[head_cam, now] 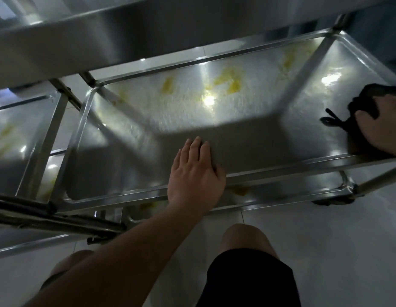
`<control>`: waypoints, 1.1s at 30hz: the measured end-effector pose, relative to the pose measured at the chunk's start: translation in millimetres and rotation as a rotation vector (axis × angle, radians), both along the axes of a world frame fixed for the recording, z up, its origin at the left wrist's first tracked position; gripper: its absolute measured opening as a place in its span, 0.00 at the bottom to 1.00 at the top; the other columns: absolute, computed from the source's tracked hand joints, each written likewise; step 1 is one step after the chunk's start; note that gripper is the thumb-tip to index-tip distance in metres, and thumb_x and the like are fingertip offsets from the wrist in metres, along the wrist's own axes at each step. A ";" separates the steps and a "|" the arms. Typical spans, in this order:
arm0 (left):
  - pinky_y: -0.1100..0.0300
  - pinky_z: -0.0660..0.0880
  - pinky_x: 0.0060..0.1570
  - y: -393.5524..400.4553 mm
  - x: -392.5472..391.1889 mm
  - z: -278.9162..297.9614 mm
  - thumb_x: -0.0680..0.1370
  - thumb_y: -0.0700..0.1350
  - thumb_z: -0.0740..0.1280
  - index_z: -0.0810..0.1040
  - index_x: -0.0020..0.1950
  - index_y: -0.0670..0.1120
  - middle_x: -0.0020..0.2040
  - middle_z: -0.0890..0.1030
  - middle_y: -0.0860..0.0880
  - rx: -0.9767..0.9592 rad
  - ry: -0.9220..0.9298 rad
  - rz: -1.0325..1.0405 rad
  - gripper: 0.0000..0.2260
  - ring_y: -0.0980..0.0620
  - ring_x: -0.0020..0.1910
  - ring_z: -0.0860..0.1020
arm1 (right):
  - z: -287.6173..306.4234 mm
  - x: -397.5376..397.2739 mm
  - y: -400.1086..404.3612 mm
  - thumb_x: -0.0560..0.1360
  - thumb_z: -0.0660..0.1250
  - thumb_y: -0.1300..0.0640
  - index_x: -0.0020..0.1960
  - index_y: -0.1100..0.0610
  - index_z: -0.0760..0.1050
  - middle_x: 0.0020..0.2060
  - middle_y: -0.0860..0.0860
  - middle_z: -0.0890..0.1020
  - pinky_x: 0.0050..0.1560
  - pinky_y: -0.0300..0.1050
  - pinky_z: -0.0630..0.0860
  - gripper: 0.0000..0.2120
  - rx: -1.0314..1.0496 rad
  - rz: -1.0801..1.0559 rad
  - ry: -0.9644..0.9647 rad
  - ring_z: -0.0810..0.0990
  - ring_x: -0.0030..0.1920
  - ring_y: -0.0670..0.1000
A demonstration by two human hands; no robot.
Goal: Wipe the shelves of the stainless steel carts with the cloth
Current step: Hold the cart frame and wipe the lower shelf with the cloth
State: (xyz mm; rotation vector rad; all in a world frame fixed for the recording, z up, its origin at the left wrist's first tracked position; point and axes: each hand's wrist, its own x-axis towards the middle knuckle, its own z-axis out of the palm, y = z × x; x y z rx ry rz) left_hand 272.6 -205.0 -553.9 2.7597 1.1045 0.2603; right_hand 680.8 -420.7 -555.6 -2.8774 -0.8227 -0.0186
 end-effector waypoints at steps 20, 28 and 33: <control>0.47 0.44 0.83 -0.4 -0.2 7.4 0.85 0.59 0.46 0.56 0.85 0.44 0.86 0.56 0.42 -0.078 0.031 -0.060 0.31 0.42 0.86 0.51 | 55.7 -137.8 -12.1 0.77 0.52 0.35 0.54 0.48 0.70 0.52 0.59 0.81 0.52 0.61 0.78 0.20 0.031 -0.085 0.030 0.79 0.49 0.63; 0.45 0.45 0.84 1.2 3.5 11.0 0.85 0.57 0.48 0.53 0.86 0.42 0.86 0.53 0.41 -0.125 0.046 -0.071 0.32 0.42 0.86 0.48 | 25.4 -255.2 51.7 0.80 0.58 0.39 0.64 0.56 0.80 0.61 0.58 0.84 0.60 0.60 0.75 0.26 0.145 0.082 -0.135 0.80 0.58 0.65; 0.52 0.33 0.79 16.7 -1.7 15.2 0.85 0.54 0.51 0.48 0.87 0.45 0.87 0.44 0.46 -0.316 0.033 -0.113 0.32 0.46 0.86 0.39 | 16.1 -334.9 102.5 0.80 0.56 0.40 0.68 0.53 0.80 0.67 0.52 0.82 0.69 0.61 0.69 0.26 0.179 0.226 -0.096 0.77 0.66 0.60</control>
